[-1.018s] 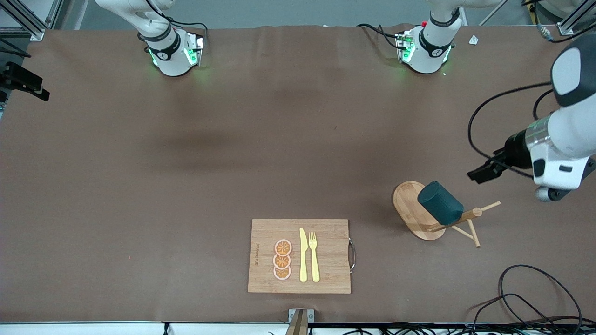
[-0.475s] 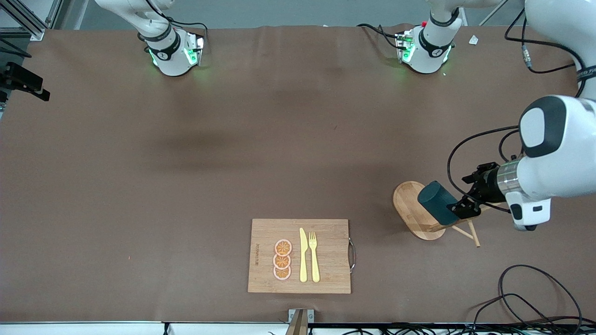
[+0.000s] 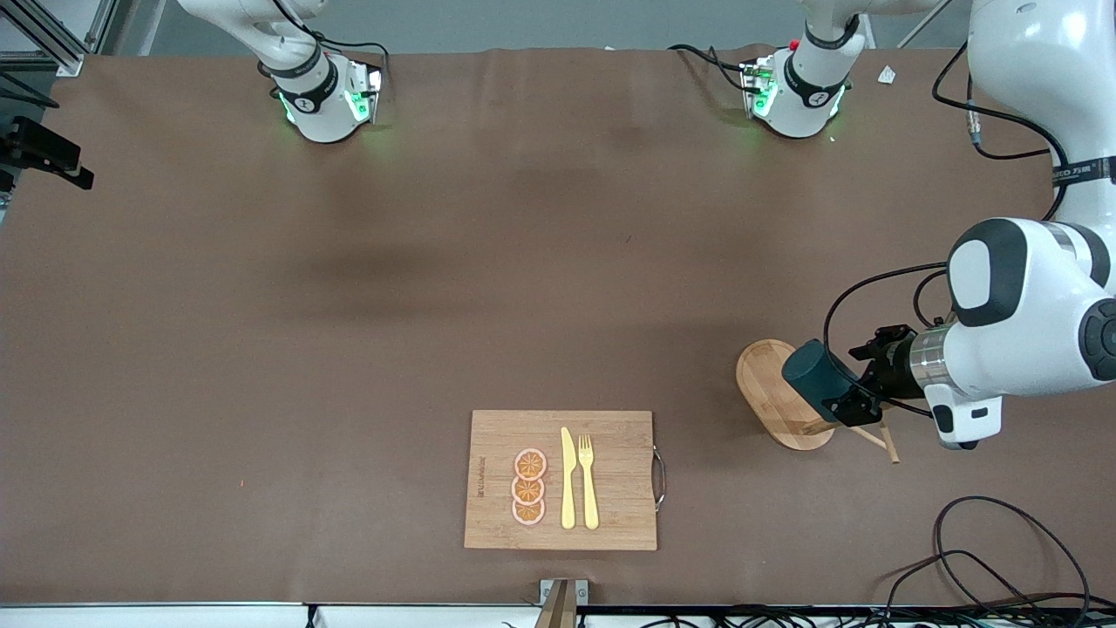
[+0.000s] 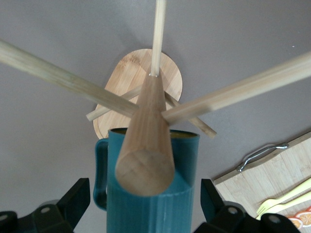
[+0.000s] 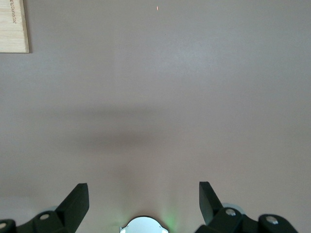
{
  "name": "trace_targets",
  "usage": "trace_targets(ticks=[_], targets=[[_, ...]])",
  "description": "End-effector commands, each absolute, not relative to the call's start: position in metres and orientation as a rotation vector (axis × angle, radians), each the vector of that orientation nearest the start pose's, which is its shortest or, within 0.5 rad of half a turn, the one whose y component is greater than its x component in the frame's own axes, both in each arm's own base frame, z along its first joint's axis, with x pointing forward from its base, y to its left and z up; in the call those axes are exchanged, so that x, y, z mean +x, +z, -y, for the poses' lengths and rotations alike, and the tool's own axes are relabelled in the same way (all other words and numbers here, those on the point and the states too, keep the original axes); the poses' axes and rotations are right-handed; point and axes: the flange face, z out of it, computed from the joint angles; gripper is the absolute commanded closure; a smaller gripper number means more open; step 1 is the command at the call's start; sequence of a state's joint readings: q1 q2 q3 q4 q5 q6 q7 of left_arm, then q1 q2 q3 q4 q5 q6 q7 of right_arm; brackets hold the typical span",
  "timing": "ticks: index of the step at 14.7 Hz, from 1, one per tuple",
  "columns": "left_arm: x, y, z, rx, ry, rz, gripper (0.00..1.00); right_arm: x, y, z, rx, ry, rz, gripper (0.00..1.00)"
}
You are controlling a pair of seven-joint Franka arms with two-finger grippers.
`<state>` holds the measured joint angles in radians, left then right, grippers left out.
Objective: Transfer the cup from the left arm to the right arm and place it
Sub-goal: 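Close the left gripper on the teal mug's body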
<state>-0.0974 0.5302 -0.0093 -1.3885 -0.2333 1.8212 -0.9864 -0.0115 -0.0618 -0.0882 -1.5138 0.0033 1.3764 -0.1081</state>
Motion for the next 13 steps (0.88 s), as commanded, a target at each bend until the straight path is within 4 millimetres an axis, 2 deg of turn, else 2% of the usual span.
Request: trace_targets(ticks=[1,4,6,7,10,11,13], targets=[[0.700,0.391,0.092,-2.912,0.338,1.528,0.00,0.507,0.668,0.051,-3.120,0.113,0.017,0.00],[0.703,0.376,0.091,-2.913,0.365,1.549,0.00,0.507,0.668,0.051,-3.120,0.113,0.017,0.00],[0.703,0.376,0.092,-2.915,0.367,1.548,0.01,0.507,0.668,0.051,-3.120,0.113,0.017,0.00],[0.703,0.376,0.093,-2.919,0.367,1.546,0.06,0.507,0.668,0.051,-3.120,0.113,0.017,0.00],[0.703,0.378,0.094,-2.933,0.362,1.526,0.32,0.507,0.668,0.051,-3.120,0.113,0.017,0.00],[0.702,0.380,0.095,-2.936,0.361,1.525,0.37,0.507,0.668,0.051,-3.120,0.113,0.017,0.00],[0.702,0.383,0.096,-2.935,0.360,1.529,0.37,0.507,0.668,0.051,-3.120,0.113,0.017,0.00]])
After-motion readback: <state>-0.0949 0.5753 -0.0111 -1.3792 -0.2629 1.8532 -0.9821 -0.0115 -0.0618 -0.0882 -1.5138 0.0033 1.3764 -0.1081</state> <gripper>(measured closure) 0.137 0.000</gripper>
